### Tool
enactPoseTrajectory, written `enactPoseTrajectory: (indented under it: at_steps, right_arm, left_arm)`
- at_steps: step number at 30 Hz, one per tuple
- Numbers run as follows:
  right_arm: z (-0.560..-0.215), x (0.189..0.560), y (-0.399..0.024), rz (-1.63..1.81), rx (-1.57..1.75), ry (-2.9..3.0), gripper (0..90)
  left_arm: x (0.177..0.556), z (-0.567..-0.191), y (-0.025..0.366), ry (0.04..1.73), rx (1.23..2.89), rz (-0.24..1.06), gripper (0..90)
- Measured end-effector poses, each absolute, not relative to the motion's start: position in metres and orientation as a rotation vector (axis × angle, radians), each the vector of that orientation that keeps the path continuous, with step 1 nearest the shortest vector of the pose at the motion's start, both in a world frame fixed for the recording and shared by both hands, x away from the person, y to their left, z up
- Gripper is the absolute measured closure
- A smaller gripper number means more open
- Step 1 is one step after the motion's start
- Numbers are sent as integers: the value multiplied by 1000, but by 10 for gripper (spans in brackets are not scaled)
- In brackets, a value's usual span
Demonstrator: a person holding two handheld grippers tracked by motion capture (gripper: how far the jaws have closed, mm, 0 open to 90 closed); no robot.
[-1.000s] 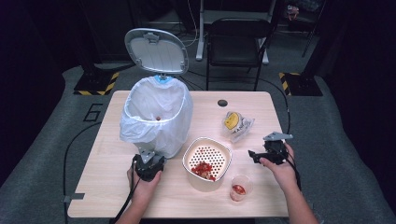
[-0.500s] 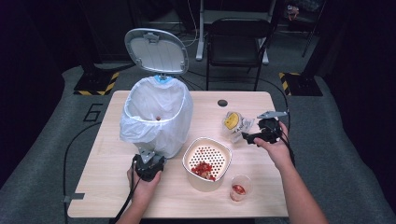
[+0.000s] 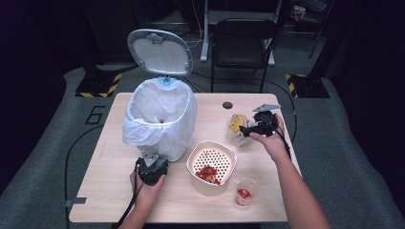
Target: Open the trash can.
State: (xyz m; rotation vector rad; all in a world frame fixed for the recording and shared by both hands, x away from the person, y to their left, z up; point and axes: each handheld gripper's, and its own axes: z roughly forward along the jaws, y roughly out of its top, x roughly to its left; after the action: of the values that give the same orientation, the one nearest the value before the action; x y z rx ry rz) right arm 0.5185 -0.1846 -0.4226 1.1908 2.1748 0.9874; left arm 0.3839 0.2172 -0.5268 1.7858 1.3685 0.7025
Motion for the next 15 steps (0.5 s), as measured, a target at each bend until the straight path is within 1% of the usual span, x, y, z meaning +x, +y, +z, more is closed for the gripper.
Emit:
enactPoseTrajectory:
  at_steps: [9,15]
  right_arm:
    - [-426,536,-175,989,1182,2175,0]
    - [-439,545,-171,963,1219,2179,0]
  left_arm:
    - [384,-527,217,1368,1774,708,504]
    - [384,-528,217,1368,1772,708,504]
